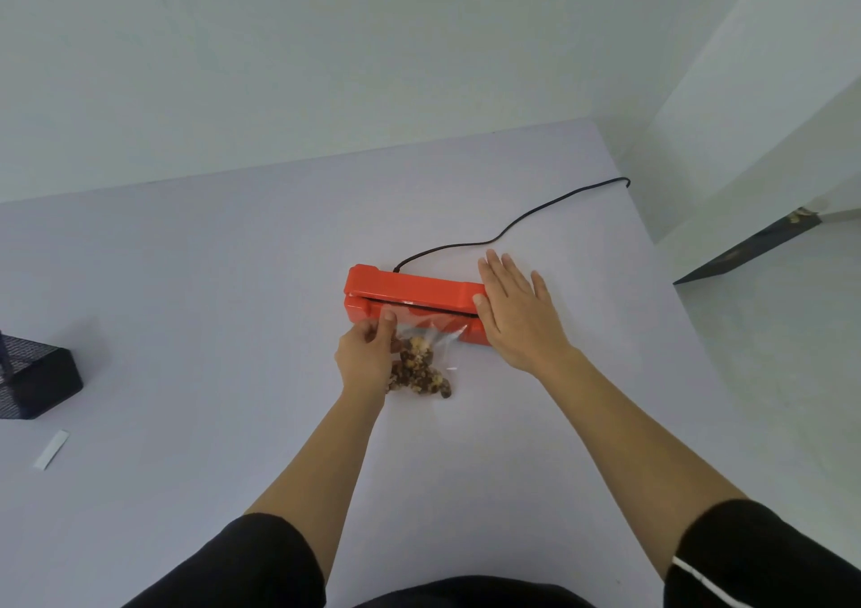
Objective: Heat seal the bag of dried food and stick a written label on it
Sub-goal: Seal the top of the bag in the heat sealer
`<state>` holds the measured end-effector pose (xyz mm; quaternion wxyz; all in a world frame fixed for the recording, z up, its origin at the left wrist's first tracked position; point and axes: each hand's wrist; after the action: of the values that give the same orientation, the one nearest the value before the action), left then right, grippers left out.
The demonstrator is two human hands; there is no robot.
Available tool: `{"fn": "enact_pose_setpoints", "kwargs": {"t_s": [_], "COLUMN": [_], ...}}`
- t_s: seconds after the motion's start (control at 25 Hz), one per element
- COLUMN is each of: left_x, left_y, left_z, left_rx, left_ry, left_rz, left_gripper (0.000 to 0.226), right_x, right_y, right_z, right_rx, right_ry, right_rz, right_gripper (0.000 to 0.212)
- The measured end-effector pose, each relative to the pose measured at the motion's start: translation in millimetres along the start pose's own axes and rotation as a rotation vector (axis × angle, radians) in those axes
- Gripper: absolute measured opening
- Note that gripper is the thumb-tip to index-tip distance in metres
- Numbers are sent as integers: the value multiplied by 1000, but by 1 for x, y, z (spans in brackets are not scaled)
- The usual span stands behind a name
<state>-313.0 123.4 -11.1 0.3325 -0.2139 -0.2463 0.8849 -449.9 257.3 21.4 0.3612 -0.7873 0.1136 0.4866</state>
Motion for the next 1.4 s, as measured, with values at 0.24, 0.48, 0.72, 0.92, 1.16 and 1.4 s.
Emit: {"fn": "enact_pose_setpoints", "kwargs": {"t_s": [0.24,0.48,0.72,0.92,1.16,1.4], "left_x": [-4,-16,-18,-20,-16,-15], "left_y": [2,-1,7,8,8,6], "left_z": [-5,-20,-24,-23,-25,-22], "left_rx": [40,26,54,22,13,28], "left_ry": [2,161,261,310,289,273], "left_rz": [-63,-271,-297,-332,-341,-349], "left_gripper": [37,51,51,43,37,33], "right_x": [-1,-4,-4,-4,-4,-5], "right_y": [0,-1,-1,1,2,1], "right_z": [-2,-2,-1,-3,-2,-2], "right_rx": [9,6,7,-15,-24,-30], "right_ry": [-45,-86,-122,-141,-115,-105], "right_rz": [-9,-15,-13,-15,-21,-16], "right_gripper": [57,57,57,57,56,56]}}
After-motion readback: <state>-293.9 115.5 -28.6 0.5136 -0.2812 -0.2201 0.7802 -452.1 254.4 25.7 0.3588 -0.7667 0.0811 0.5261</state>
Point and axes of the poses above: each hand's wrist, its own y-axis towards the middle knuckle, its own x-axis out of the palm, z = x × y, and after that the axes turned 12 degrees about -z, right-handed
